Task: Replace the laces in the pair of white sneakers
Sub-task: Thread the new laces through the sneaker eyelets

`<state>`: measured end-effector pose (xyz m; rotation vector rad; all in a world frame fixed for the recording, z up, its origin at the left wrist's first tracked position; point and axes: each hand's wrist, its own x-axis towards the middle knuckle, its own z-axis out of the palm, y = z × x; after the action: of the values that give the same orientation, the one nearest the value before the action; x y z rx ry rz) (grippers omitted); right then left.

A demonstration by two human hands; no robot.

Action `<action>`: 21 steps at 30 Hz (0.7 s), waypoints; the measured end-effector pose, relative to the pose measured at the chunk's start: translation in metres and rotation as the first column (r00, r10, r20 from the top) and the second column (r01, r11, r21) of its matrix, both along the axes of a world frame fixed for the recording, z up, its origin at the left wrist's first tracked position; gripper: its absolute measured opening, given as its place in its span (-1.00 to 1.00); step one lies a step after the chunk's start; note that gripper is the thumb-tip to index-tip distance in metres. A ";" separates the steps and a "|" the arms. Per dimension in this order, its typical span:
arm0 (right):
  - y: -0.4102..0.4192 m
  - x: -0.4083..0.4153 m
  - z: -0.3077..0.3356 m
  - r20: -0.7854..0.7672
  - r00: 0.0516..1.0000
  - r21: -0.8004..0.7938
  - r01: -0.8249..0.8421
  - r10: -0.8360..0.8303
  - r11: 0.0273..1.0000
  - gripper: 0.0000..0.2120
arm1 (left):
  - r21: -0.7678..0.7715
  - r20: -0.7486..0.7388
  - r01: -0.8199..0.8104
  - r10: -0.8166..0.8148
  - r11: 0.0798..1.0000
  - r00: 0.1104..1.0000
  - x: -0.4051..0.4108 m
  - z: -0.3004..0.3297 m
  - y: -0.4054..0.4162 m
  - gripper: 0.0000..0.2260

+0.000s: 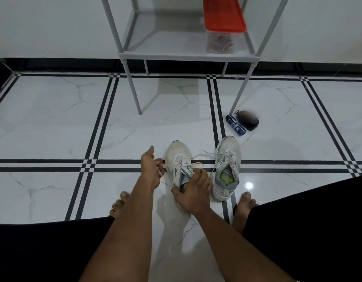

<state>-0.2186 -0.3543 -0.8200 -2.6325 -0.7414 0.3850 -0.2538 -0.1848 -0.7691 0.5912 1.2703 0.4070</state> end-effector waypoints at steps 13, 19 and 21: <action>-0.001 0.000 0.005 -0.032 0.999 -0.029 -0.019 0.018 0.999 -0.25 | 0.040 -0.052 0.075 -0.073 0.996 0.996 0.011 -0.004 -0.019 -0.63; -0.002 0.000 0.003 -0.009 1.000 -0.005 -0.027 0.027 1.000 -0.23 | 0.348 -0.607 0.734 -0.457 0.583 0.650 0.002 -0.030 -0.047 -0.82; -0.002 0.001 0.002 -0.022 0.999 -0.018 -0.035 0.035 0.999 -0.24 | 0.339 -0.463 0.538 -0.361 0.771 0.809 0.004 -0.028 -0.046 -0.89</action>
<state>-0.2179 -0.3565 -0.8178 -2.6310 -0.7818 0.4310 -0.2495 -0.2309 -0.7972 1.4152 1.3357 0.1752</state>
